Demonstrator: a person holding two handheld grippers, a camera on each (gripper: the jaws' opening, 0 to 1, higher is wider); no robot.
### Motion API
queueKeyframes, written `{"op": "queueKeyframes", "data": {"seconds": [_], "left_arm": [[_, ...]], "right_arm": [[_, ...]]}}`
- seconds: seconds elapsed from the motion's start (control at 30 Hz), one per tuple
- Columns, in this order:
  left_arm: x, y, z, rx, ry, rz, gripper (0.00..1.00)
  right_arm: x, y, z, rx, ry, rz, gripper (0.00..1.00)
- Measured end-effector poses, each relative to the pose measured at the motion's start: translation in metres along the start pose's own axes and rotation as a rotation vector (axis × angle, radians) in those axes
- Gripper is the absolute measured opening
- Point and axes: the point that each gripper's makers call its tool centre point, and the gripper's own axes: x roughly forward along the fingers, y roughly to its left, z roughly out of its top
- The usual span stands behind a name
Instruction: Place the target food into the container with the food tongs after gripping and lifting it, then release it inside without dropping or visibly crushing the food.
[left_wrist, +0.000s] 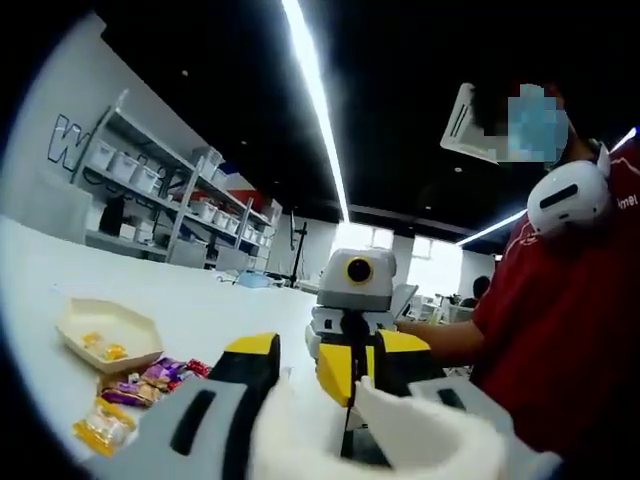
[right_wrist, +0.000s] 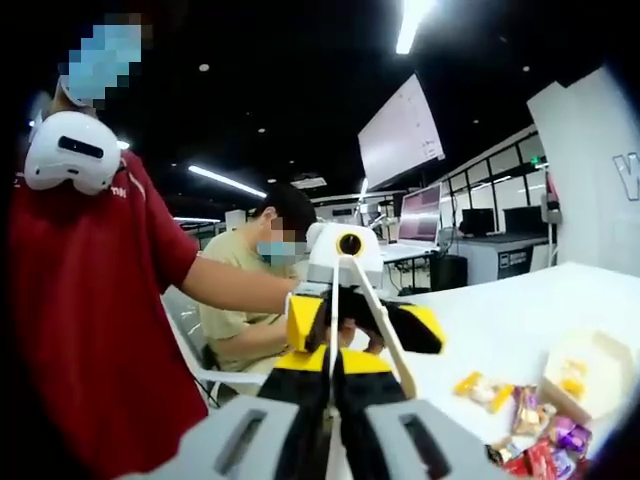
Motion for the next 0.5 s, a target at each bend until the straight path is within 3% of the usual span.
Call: {"op": "queueKeyframes", "data": {"seconds": [0.33,0.5], "left_arm": [[-0.0001,-0.004,0.0006,0.042,0.016,-0.015,0.28],[-0.0019,-0.0044,0.0052,0.015,-0.02,-0.012,0.25]], "right_arm": [[0.0023,0.0032,-0.001,0.026,0.013,0.02,0.0],[0.003,0.0015,0.0029,0.015,0.006,0.005,0.0]]}}
